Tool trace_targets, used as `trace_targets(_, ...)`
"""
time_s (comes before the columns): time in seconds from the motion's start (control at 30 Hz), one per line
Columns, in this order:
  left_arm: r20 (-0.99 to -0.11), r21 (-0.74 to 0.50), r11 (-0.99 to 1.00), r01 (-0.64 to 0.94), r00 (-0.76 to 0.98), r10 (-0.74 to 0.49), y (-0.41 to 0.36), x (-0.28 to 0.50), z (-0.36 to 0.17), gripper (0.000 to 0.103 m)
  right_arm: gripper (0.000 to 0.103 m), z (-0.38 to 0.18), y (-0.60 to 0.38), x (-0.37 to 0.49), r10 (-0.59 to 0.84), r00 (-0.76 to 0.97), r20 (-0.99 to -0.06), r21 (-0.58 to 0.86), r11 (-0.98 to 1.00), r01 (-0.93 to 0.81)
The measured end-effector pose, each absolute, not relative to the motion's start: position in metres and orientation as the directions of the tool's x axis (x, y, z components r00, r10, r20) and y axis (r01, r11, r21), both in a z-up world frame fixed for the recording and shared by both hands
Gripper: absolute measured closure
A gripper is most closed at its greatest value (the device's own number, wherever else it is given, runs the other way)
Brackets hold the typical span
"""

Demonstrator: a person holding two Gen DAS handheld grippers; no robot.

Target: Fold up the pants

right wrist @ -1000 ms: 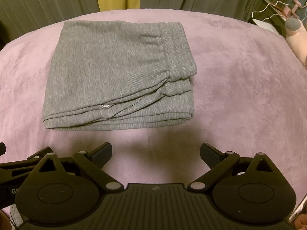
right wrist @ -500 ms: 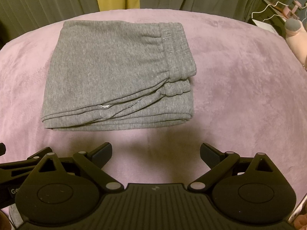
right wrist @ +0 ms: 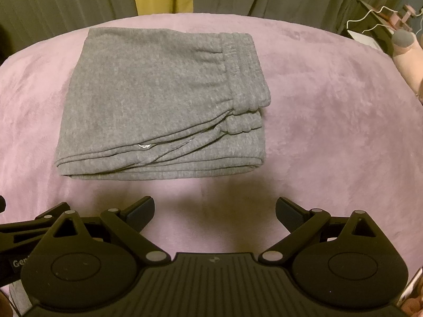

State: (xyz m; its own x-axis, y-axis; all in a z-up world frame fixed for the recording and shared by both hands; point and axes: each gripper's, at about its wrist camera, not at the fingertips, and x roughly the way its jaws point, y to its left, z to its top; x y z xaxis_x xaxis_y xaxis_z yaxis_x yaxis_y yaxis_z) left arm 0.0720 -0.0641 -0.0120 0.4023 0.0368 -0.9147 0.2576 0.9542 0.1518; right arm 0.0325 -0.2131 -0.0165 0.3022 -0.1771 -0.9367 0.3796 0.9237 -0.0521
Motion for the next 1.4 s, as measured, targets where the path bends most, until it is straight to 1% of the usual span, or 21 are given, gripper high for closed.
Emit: trace_targets(1.4, -0.916, 0.142, 0.958, 0.249, 0.401, 0.031, -0.0666, 0.0740, -0.0116, 0.000, 0.005, -0.0162, -0.2139, 0.0335, -0.189, 0.294, -0.937, -0.067, 0.923, 0.380)
